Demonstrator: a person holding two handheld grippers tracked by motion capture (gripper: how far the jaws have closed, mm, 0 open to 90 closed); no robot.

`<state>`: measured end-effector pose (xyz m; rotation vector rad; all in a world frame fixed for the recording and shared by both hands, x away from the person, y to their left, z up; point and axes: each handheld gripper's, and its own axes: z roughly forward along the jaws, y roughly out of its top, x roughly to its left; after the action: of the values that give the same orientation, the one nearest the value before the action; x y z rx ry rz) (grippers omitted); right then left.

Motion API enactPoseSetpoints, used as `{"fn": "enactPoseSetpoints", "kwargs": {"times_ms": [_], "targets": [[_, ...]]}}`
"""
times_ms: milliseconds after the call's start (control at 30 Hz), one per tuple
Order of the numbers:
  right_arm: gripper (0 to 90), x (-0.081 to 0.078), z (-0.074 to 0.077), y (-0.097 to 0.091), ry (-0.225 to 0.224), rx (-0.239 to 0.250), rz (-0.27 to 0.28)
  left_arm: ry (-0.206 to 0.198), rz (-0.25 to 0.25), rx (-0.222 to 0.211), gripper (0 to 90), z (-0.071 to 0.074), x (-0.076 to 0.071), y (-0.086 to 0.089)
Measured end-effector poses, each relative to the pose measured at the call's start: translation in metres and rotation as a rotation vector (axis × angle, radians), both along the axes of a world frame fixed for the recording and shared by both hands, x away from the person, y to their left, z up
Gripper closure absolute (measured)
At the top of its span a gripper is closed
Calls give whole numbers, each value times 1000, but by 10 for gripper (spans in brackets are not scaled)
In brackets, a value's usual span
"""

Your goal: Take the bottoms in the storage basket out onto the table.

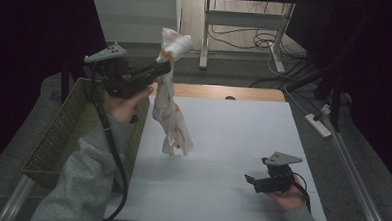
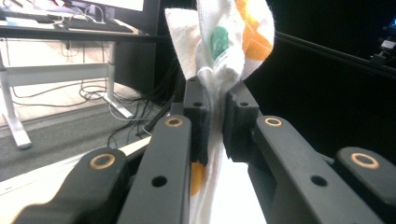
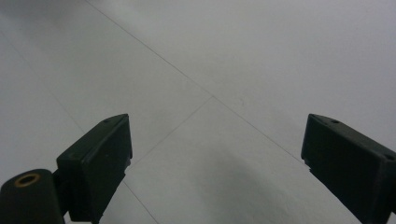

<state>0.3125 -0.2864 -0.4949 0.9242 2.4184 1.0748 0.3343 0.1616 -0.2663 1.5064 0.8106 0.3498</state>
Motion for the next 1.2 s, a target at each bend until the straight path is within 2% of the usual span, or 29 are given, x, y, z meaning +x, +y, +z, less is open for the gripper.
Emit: {"fn": "enactPoseSetpoints", "kwargs": {"times_ms": [400, 700, 833, 967, 1100, 1200], "targets": [[89, 0, 1, -1, -1, 6, 2, 32, -55, -3, 813, -16, 6, -24], [89, -1, 1, -1, -3, 9, 1, 40, -88, -8, 813, -19, 7, -38], [89, -1, 1, -1, -1, 13, 1, 47, -102, 3, 812, -23, 9, -43], [89, -1, 1, -1, -2, 11, 0, 75, -109, 7, 812, -35, 13, -46], [90, 0, 1, -1, -1, 11, 1, 114, -120, 15, 810, -56, 20, -50], [89, -1, 1, -1, -1, 12, 2, 143, -124, 40, 810, -72, 25, -56]]}}
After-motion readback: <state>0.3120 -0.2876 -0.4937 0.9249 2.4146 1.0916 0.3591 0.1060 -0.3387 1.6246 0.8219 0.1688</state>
